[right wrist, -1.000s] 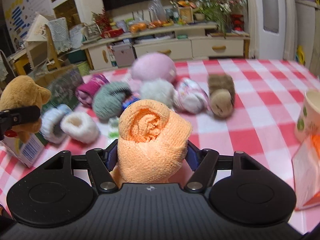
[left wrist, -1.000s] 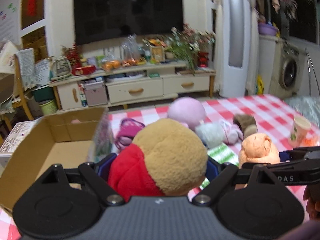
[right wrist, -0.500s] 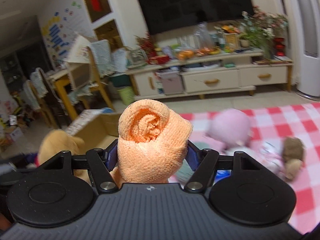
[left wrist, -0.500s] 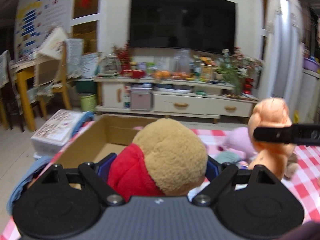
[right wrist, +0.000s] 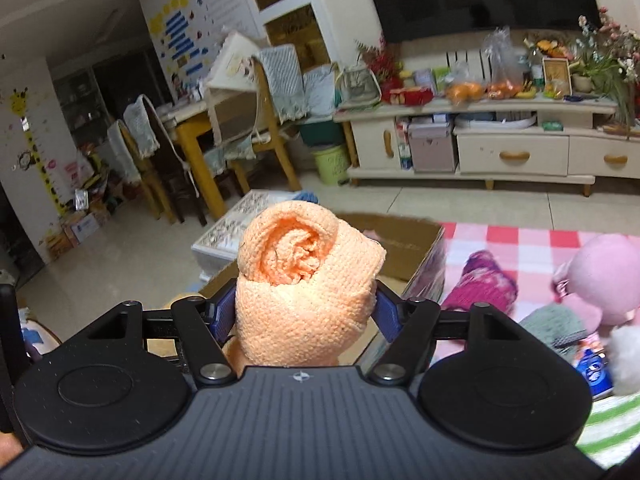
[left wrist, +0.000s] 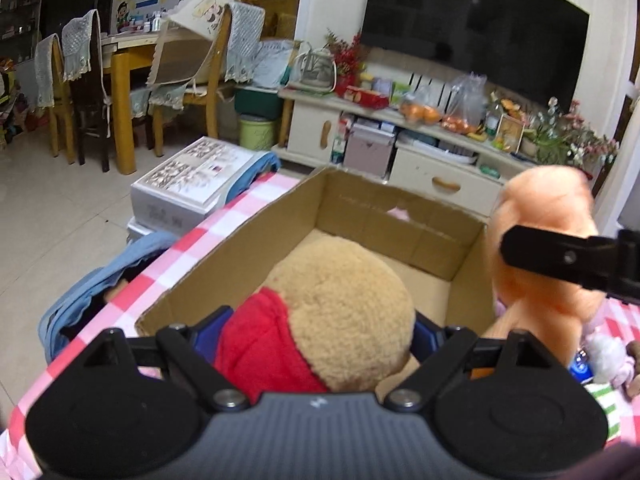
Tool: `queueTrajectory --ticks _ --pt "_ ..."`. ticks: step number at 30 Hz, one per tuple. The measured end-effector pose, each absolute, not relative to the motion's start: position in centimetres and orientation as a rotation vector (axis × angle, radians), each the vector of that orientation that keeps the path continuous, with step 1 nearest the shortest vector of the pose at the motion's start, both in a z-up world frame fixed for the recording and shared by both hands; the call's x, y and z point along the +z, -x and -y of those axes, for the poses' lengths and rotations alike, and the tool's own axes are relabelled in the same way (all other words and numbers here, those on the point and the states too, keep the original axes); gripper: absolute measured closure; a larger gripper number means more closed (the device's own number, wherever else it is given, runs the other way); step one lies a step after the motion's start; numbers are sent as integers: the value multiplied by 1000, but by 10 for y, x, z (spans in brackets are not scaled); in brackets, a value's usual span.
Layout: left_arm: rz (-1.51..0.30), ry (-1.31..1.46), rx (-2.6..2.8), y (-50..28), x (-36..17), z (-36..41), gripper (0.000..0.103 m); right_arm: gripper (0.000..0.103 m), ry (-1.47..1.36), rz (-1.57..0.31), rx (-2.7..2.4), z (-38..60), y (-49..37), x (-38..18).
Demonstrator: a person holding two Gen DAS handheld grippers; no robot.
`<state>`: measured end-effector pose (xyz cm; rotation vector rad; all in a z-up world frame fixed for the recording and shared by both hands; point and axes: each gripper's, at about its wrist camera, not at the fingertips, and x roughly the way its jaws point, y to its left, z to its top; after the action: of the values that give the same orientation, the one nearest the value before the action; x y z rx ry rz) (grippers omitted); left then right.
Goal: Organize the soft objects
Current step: 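Carry both items over the cardboard box and open both tools to drop them, then withdraw both open tools from the box back over the table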
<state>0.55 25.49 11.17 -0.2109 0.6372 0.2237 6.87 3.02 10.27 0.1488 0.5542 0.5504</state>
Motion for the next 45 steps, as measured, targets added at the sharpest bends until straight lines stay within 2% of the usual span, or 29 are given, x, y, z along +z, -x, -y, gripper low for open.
queueTrajectory --ticks 2,3,4,18,23,33,45 --pt "-646 210 226 -1 109 -257 15 16 -158 -580 560 -32 -72 100" --pt "-650 207 222 -2 108 -258 14 7 -167 -589 567 -29 -72 98" --pt "-651 202 219 1 108 -257 14 2 -176 -593 575 -28 -70 99" --pt "-586 123 206 14 116 -238 1 2 -222 -480 375 14 -19 105" --pt "-563 140 169 18 116 -229 1 1 -244 -482 292 39 1 98" --pt "-396 92 128 34 121 -198 1 0 -199 -448 159 71 32 85" --pt "-406 7 30 39 116 -155 1 0 -193 -394 152 96 46 78"
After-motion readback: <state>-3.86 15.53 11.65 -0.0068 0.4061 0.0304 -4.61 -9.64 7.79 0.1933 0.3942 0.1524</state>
